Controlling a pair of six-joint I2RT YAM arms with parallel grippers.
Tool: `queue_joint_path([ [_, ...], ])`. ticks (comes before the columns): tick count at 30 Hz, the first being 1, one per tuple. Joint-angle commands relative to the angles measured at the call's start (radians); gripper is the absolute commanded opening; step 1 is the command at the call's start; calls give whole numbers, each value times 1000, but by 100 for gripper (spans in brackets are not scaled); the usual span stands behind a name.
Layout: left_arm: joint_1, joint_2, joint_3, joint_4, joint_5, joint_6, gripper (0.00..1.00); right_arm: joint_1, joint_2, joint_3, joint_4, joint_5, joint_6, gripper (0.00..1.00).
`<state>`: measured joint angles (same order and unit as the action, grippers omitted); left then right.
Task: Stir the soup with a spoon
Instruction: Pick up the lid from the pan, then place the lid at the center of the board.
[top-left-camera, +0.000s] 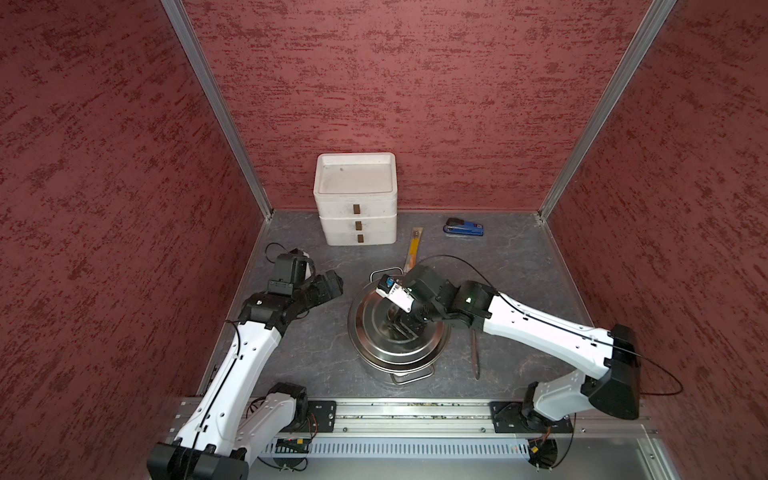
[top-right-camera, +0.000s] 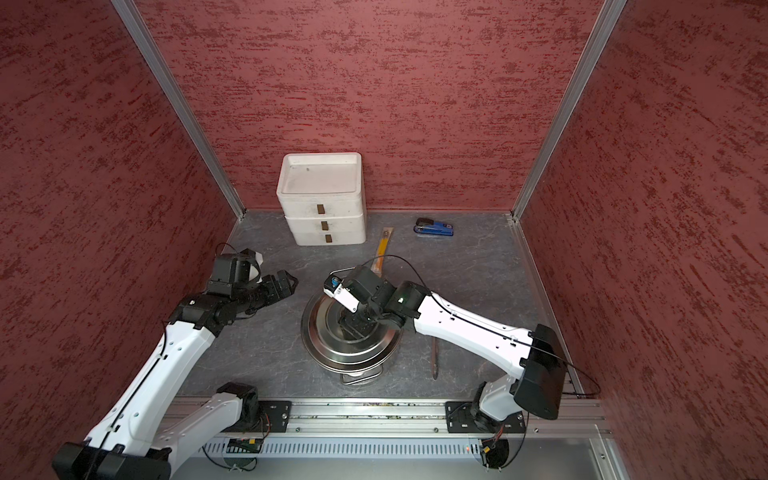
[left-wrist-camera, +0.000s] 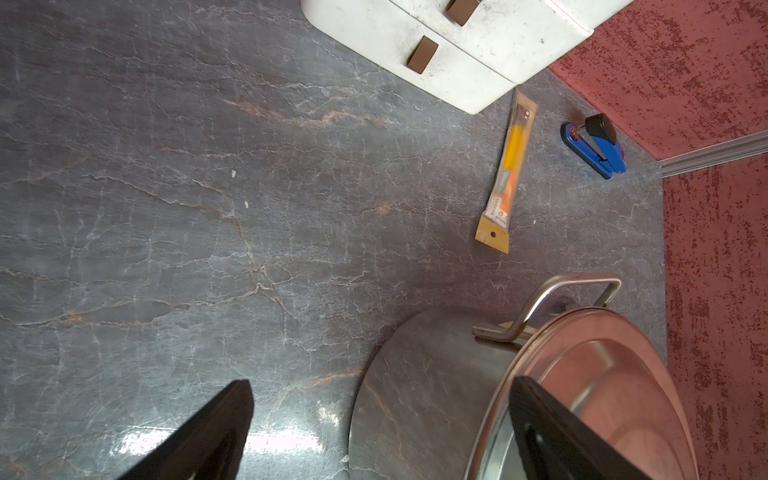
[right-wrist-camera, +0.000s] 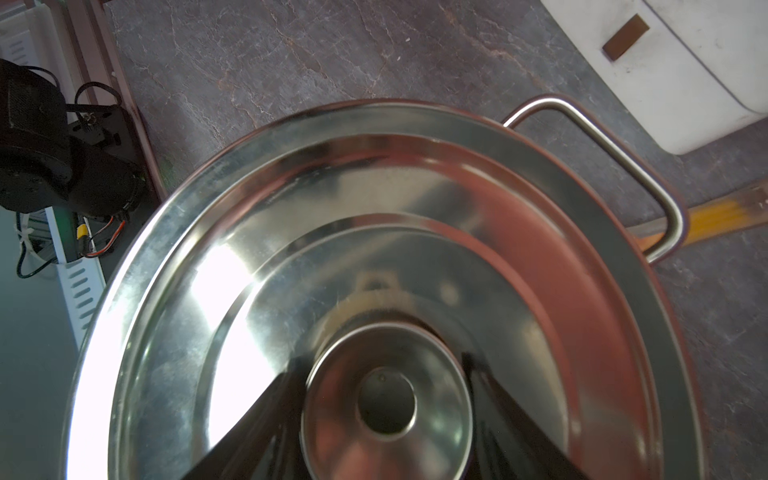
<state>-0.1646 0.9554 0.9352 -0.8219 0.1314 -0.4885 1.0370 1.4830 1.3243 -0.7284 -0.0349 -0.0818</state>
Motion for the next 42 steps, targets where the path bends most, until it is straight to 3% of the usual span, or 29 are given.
queue_joint_path([
  [1,2,-1,18,12,-1,11,100,8,-18,-17,-17,28,-1,63],
  [10,2,-6,24,11,-14,10,100,8,-12,18,-22,34,17,35],
  [20,4,-17,39,6,-59,1,100,-8,-66,124,19,4,69,34],
  [26,3,-56,31,4,-123,-24,100,-83,-105,204,31,-6,121,33],
  [30,3,-89,23,15,-141,-33,100,-218,-124,269,-20,29,153,34],
  [35,5,-137,-1,50,-153,-50,100,-496,-119,311,-117,115,173,32],
  [42,5,-153,8,62,-130,-64,100,-927,-62,154,-21,107,225,35],
])
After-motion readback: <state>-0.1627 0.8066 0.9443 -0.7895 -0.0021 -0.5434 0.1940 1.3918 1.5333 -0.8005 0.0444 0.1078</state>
